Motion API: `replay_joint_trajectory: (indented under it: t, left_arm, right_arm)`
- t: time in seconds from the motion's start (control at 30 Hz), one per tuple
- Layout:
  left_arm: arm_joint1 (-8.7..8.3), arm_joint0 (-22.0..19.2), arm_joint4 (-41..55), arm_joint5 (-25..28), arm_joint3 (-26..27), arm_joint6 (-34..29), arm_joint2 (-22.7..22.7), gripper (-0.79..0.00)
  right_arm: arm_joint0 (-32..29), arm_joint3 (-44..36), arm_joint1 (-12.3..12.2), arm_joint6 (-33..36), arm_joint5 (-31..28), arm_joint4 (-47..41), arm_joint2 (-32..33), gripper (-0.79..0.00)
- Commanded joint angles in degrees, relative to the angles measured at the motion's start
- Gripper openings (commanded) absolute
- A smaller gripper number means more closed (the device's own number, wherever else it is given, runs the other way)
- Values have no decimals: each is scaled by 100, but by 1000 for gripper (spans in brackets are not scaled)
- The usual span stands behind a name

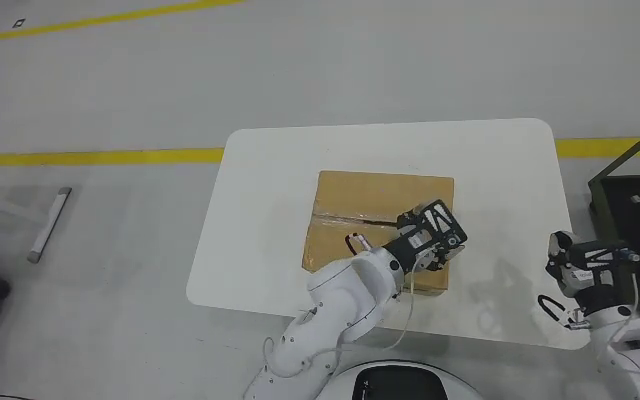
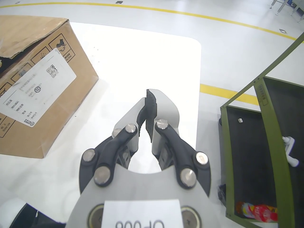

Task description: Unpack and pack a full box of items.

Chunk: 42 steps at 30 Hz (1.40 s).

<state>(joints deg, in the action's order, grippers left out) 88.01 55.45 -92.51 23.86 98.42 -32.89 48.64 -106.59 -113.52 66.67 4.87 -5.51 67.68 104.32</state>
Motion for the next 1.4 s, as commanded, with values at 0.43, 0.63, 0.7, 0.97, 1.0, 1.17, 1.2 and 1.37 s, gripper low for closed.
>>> replay_joint_trajectory:
  t: [0.43, 0.63, 0.7, 0.97, 1.0, 1.17, 1.2, 1.37]
  left_arm:
    - [130, -361, -80, -270, -655, -554, -251, -265]
    - [147, -386, -127, -178, -580, -662, -306, -62]
    - [152, -385, -120, -147, -535, -706, -315, -55]
    - [172, -440, -204, -205, -720, -698, -287, -385]
    - [176, -444, -213, -212, -730, -693, -291, -400]
    - [192, -450, -253, -219, -739, -699, -314, -459]
    - [195, -451, -264, -218, -736, -696, -316, -489]
    - [201, -447, -307, -227, -737, -699, -289, -696]
  right_arm:
    - [-20, 25, 38, 80, 97, 108, 76, -785]
    - [14, 31, 50, 103, 67, 147, 65, -785]
    - [23, 35, 55, 107, 64, 153, 61, -785]
    - [38, 34, 74, 103, 65, 185, 51, -785]
    - [35, 33, 76, 104, 63, 186, 56, -785]
    - [27, 39, 88, 90, 61, 182, 89, -785]
    - [26, 36, 90, 98, 58, 179, 92, -785]
    - [25, 32, 101, 111, 32, 205, 82, -785]
